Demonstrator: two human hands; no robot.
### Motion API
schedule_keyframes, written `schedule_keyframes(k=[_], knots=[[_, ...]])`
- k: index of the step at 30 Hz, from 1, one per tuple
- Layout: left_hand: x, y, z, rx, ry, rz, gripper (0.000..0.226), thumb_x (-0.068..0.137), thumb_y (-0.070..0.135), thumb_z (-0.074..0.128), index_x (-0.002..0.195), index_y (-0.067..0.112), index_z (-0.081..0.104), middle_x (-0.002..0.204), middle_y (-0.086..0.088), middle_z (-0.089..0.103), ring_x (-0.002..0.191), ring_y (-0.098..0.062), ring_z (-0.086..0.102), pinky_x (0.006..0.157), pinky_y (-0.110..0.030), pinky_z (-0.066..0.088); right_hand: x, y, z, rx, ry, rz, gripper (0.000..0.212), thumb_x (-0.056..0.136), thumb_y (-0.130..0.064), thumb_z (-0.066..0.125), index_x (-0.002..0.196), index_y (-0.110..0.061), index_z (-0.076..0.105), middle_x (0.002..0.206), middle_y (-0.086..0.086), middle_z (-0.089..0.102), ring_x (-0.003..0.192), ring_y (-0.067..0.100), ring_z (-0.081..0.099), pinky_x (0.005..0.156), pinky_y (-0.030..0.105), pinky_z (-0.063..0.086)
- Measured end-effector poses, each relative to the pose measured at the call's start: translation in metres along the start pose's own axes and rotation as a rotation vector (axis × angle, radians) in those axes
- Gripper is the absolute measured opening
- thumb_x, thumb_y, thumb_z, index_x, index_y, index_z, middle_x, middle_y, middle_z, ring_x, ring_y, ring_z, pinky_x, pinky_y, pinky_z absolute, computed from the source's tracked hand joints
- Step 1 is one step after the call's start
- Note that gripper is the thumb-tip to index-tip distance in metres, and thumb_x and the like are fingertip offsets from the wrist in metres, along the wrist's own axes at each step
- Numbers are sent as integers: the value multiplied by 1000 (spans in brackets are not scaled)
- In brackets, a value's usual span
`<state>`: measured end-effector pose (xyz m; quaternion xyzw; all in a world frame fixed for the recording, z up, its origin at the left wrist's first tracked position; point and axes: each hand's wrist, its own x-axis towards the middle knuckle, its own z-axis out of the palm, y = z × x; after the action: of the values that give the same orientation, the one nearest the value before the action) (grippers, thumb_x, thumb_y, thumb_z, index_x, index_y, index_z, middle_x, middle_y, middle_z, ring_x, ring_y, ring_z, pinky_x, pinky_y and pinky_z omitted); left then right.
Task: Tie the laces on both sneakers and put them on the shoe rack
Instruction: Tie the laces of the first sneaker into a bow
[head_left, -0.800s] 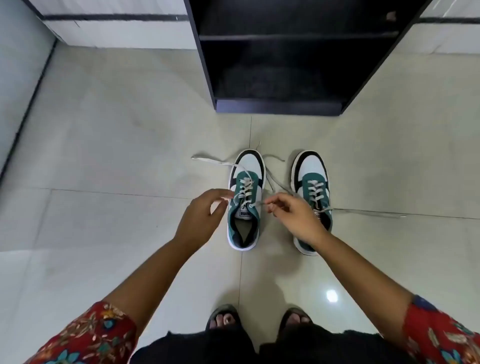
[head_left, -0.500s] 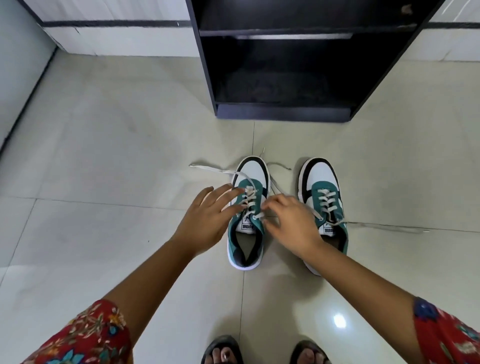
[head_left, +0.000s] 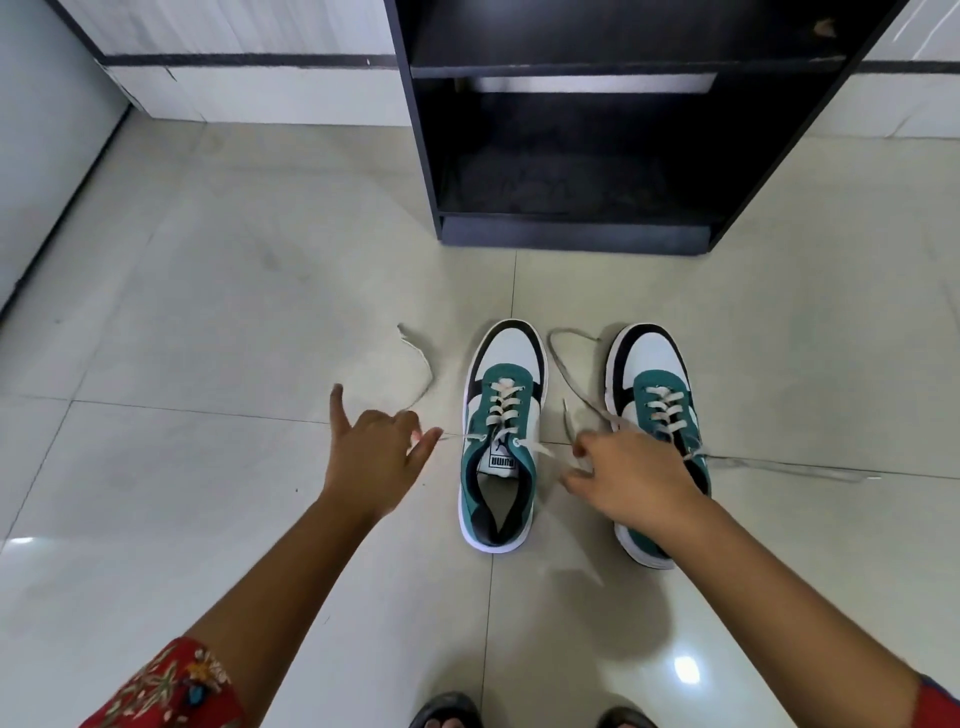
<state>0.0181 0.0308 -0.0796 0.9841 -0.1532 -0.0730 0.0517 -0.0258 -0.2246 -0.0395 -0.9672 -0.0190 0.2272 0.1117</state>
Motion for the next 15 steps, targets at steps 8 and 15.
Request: schedule_keyframes(k=[8, 15], knots=[[-5, 32, -4, -340, 119, 144, 32, 88, 40, 39, 107, 30, 63, 102, 10, 68, 105, -12, 58, 110, -42, 12, 10, -23, 10, 406, 192, -92, 27, 86, -35, 58, 108, -23, 64, 105, -7, 72, 101, 13, 63, 85, 31, 48], [-2, 30, -3, -212, 135, 158, 24, 86, 38, 48, 87, 27, 69, 82, 9, 65, 84, -17, 63, 109, -51, 18, 16, -22, 18, 239, 302, -128, 22, 88, -38, 55, 90, -18, 65, 91, -2, 72, 87, 20, 64, 71, 31, 41]])
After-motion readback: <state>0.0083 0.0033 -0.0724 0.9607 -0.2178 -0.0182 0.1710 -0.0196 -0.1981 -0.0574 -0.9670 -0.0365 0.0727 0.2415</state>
